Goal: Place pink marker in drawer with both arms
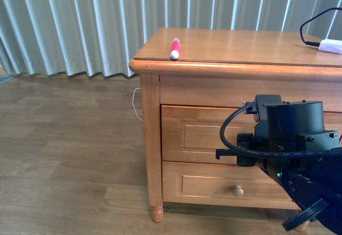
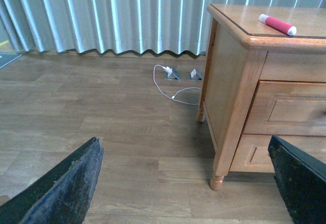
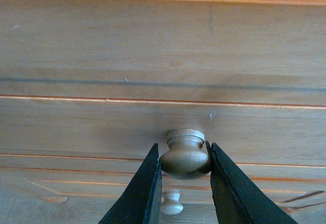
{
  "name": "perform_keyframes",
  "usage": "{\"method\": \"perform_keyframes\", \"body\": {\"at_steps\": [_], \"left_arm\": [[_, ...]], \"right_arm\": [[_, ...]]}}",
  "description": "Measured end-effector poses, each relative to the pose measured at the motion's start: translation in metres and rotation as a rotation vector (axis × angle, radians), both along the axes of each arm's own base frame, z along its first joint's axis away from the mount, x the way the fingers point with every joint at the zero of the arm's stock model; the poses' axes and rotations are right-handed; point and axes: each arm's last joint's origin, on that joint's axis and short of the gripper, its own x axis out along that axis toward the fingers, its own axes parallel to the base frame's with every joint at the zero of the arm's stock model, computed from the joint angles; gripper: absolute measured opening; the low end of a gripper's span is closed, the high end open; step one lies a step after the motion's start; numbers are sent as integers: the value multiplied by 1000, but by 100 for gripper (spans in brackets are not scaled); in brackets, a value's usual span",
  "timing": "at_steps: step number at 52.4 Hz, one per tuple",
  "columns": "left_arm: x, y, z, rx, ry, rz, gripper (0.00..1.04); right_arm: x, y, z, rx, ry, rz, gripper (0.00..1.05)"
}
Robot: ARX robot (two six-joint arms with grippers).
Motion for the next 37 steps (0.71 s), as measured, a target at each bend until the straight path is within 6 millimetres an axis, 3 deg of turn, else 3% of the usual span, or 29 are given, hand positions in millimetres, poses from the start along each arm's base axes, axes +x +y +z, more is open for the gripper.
{"method": "perform_keyframes", "body": {"at_steps": [6,27,34,37], "left_arm": [[0,0,0,0,0,0,98],[0,0,0,0,0,0,98],[0,0,0,0,0,0,98],[0,0,0,0,0,0,98]], "right_arm": [[-20,-4,2,-7,21,3,21],[-121,-19,16,-17,166,74,20],[-139,-22,16,-9,171,99,19],[-146,-23,17,-13,171,89,26]]}}
